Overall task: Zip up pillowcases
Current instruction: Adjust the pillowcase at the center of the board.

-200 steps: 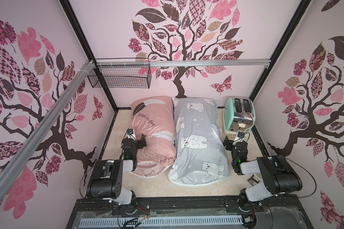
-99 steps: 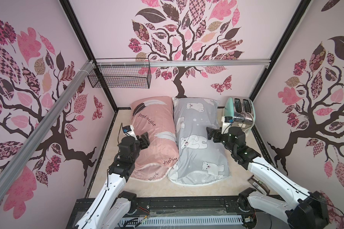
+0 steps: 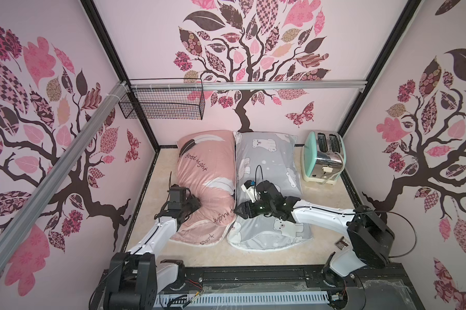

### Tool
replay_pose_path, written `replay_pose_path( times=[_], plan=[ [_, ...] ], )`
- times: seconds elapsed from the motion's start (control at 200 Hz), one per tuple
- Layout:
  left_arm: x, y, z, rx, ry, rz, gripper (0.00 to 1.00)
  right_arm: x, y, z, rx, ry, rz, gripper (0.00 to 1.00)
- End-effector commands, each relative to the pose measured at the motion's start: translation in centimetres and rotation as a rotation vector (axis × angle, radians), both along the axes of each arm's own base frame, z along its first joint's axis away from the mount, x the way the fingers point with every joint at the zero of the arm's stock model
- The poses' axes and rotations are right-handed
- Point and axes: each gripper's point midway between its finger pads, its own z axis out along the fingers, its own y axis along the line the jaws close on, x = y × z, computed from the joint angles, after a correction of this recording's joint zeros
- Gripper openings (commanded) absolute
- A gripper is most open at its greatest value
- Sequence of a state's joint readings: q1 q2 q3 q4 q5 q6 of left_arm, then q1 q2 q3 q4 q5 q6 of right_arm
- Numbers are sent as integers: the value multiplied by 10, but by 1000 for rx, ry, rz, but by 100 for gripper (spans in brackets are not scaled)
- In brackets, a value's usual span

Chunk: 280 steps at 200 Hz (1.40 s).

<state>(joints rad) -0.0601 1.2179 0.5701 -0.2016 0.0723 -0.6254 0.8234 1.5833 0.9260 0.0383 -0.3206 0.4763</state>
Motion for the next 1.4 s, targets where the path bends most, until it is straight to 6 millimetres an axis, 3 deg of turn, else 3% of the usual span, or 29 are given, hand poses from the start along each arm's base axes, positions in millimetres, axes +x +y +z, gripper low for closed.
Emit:
replay_pose_path(
  times=[0.0,0.165,0.24,0.3,0.39,0.485,0.585,0.695,0.92,0.99,1.215,1.306,1.396],
  plan=[
    [14,26,-8,97,25,71,55,10,-32,-30,-173,-1,-117,61],
    [24,35,-8,121,28,90,56,7,-101,-57,-236,84,-241,59],
    [25,35,-11,108,30,86,56,2,-111,-49,-214,79,-228,59],
    [25,31,-15,90,34,74,56,-7,-93,-27,-109,94,-155,59],
    [23,30,-19,84,38,73,56,-30,-50,11,43,90,-4,56],
    [21,29,-20,83,39,66,55,-53,-10,33,160,111,148,53],
    [21,29,-16,83,32,62,55,-51,8,28,208,154,183,52],
    [23,26,-13,72,24,51,55,-38,22,17,204,141,193,68],
    [24,19,-13,44,23,20,52,-29,51,4,301,209,234,69],
    [23,18,-12,44,23,15,52,-26,54,4,304,205,231,64],
    [20,11,-4,15,12,-14,52,-29,47,1,311,214,200,24],
    [13,2,10,-22,8,-42,68,-31,42,-1,314,222,182,8],
    [-3,-5,32,-4,-5,-65,79,-34,37,-5,315,233,162,2]
  ],
)
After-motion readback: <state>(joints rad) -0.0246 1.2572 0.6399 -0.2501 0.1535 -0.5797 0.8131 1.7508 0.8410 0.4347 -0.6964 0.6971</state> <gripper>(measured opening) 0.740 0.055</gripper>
